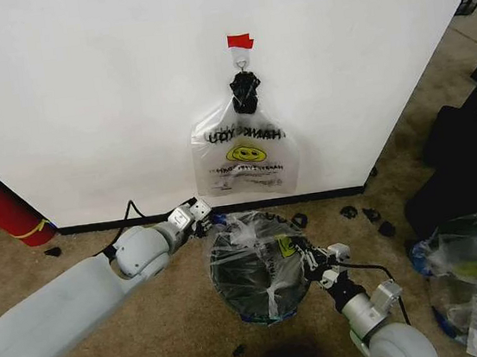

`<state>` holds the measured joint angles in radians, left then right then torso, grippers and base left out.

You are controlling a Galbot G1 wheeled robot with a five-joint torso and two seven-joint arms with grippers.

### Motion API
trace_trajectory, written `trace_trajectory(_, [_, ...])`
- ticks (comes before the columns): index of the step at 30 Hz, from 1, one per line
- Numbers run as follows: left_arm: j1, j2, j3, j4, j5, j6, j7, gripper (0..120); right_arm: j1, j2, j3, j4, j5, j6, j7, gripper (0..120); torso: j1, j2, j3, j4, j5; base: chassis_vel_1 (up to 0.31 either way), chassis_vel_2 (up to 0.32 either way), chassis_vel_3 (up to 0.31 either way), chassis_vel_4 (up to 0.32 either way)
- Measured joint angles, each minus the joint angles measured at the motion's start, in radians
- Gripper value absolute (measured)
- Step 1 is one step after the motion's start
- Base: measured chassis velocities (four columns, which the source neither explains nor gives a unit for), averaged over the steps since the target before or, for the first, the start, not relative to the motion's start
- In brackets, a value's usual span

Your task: Pick up the garbage bag from the wall and place it over the trash bin.

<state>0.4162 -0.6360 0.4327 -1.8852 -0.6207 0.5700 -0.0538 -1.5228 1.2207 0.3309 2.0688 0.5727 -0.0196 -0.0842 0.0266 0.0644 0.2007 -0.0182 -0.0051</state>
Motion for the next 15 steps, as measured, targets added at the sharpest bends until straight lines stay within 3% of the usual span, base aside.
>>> trace_trajectory(2, [0.007, 0.008, -0.013, -0.014, -0.028, 0.0, -0.002, 59, 0.0, 0.0, 0.001, 0.001, 0.0, 0.0, 0.001, 1, 0.0, 0.0, 0.0, 0.0002, -0.0001, 0.0, 0.0, 0.0, 0.0])
trace_trajectory(5, [0.036, 0.022, -0.07, -0.055, -0.166, 0.018, -0.036, 74, -0.005, 0.001, 0.001, 0.006, 0.0, 0.0, 0.003, 1, 0.0, 0.0, 0.0, 0.0002, -0.0003, 0.0, 0.0, 0.0, 0.0])
trace_trajectory(12, [0.09, 0.024, -0.175, -0.086, -0.267, 0.029, -0.12, 90, -0.009, 0.002, 0.004, 0.013, 0.001, 0.001, 0.01, 1, 0.0, 0.0, 0.0, -0.0002, -0.0001, 0.0, 0.0, 0.0, 0.0])
trace_trajectory(13, [0.137, 0.021, -0.251, -0.11, -0.303, 0.025, -0.182, 98, -0.007, 0.004, 0.005, 0.015, 0.01, -0.003, 0.024, 1, 0.0, 0.0, 0.0, -0.0002, -0.0006, 0.0, 0.0, 0.0, 0.0])
trace_trajectory(15, [0.205, 0.024, -0.343, -0.148, -0.33, 0.019, -0.232, 100, -0.004, 0.006, 0.004, 0.015, 0.022, -0.012, 0.041, 1, 0.0, 0.0, 0.0, -0.0003, -0.0004, 0.0, 0.0, 0.0, 0.0])
